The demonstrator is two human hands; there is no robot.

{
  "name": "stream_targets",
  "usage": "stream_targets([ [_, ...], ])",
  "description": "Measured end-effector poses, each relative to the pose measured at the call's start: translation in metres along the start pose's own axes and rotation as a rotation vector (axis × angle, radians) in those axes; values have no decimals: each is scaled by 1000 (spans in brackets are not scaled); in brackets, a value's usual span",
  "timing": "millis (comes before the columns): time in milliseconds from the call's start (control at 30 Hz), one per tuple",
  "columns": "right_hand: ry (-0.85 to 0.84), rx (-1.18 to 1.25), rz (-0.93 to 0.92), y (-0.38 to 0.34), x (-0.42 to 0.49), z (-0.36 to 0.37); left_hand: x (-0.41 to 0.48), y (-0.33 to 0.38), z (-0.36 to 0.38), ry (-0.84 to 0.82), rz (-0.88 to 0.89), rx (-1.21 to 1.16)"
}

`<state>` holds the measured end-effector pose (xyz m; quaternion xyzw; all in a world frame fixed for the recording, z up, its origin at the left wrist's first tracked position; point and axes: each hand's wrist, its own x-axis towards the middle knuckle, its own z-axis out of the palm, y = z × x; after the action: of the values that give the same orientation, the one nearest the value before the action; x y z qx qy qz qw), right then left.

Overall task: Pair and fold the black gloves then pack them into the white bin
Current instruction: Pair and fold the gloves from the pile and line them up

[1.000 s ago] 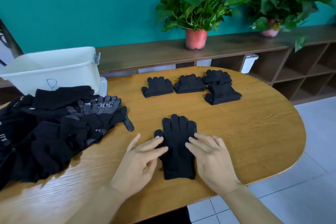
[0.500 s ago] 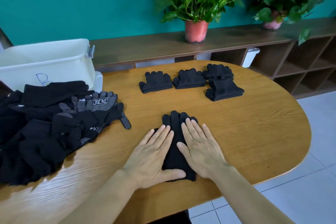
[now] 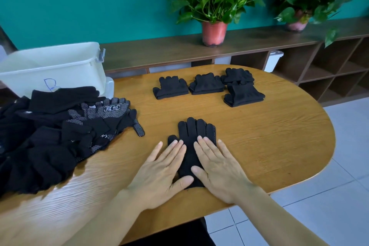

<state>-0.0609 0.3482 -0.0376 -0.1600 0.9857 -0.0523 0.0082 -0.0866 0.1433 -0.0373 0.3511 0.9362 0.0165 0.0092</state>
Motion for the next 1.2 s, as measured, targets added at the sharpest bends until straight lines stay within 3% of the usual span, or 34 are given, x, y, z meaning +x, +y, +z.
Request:
stream_targets([
  [67,-70,-18,7,10,-3,-8,-3,-12,4,61,23,47],
  [200,-39,-53,70,30,-8,-12,-14,-24,5,127,-37,100],
  [333,263,0,109,37,-21,-10,-20,-9,1,328,18,-125],
  [467,414,10,-39,24,-39,1,-20,10,-2,407,132,-224],
  [633,395,7,-156,11,-45,11,-14,10,-2,449,176,-220],
  [867,366,14,-146,6,-37,9,-4,12,-6,448,213,-114],
  [1033,381,107,-104,5,-33,6,-7,21,-7,529,95,-242],
  [1200,454,176,-101,9,-28,5,-20,29,-5,522,102,-318],
])
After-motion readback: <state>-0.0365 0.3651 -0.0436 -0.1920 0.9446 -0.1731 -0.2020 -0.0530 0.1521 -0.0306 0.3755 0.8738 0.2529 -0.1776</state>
